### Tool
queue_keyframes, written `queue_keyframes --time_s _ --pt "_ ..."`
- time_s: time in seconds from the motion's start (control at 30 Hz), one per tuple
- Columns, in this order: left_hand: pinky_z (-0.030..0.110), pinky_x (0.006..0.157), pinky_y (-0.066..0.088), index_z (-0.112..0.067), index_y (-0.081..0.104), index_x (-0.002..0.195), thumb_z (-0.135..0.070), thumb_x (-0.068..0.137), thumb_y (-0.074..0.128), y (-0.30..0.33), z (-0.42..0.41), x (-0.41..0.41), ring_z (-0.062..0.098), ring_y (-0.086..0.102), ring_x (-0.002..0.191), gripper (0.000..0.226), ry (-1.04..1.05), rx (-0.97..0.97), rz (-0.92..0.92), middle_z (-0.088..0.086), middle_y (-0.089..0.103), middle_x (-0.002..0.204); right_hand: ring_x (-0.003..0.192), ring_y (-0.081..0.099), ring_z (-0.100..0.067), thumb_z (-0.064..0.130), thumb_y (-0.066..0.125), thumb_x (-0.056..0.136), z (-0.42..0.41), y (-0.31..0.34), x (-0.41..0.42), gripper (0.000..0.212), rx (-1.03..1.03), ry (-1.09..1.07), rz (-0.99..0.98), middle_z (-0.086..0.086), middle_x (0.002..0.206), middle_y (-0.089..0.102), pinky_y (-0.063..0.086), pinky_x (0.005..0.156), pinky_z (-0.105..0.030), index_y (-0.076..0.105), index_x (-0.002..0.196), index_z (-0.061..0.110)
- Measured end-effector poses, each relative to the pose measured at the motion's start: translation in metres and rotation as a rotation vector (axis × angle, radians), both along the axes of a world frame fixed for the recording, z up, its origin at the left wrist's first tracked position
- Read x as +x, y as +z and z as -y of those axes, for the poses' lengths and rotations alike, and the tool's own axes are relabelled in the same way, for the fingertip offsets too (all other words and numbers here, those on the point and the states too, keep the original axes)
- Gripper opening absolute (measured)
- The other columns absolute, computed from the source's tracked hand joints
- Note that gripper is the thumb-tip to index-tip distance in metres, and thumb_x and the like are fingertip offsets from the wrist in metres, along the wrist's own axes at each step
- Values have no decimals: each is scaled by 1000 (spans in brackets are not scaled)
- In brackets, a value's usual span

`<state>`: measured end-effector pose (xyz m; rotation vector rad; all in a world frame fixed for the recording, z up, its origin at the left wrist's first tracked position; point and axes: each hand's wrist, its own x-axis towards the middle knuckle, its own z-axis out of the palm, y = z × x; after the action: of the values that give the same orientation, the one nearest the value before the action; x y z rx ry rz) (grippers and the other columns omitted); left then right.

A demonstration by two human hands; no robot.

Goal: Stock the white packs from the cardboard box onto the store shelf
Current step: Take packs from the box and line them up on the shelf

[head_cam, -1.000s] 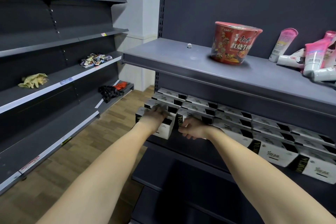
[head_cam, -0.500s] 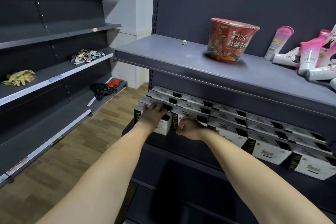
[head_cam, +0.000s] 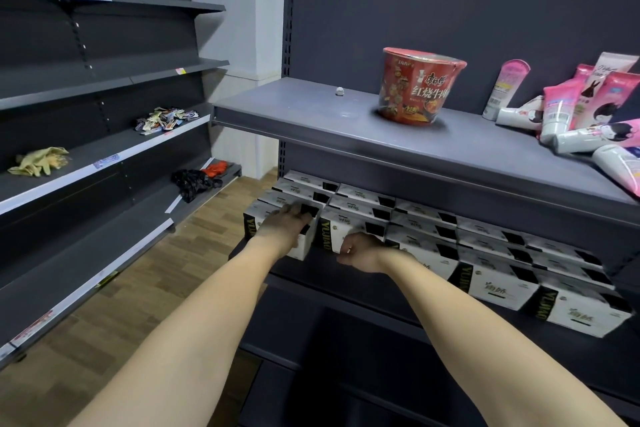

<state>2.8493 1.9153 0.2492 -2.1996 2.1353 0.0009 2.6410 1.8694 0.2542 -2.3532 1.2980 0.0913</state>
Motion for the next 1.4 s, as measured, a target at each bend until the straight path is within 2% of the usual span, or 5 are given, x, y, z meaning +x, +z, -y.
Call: queue_keyframes --time_s 0.37,0.6,0.83,1.0,1.4 --pt "38 98 47 -21 51 130 -22 99 48 14 -5 -109 29 55 119 31 -276 -59 -107 4 55 138 102 56 -19 34 58 98 -14 -3 -84 23 61 -162 -30 -2 115 59 47 88 -31 62 114 18" --pt "36 88 47 -19 52 121 -24 99 48 2 23 -217 26 54 108 23 -458 57 -192 5 54 125 104 57 -21 38 61 93 -29 -11 -197 20 90 -412 -14 0 116 59 49 91 -33 62 106 23" --pt "39 80 52 -19 55 112 -23 99 46 -3 25 -350 24 56 90 16 -722 136 -204 5 56 108 76 56 -21 26 54 93 -80 -22 -327 12 34 -699 14 -2 84 61 39 56 -29 59 85 19" --pt "37 64 50 -17 54 91 -23 95 50 -11 2 -444 24 54 74 8 -898 149 -150 4 56 89 101 61 -28 27 61 92 -135 -43 -421 25 -20 -963 91 -6 112 64 52 85 -38 62 115 17" --pt "34 65 34 -16 54 97 -23 95 49 -71 -60 -624 26 56 84 9 -1161 280 -3 2 61 95 89 61 -25 21 58 92 -223 -124 -559 7 99 -1266 221 -4 93 64 52 80 -38 58 94 14"
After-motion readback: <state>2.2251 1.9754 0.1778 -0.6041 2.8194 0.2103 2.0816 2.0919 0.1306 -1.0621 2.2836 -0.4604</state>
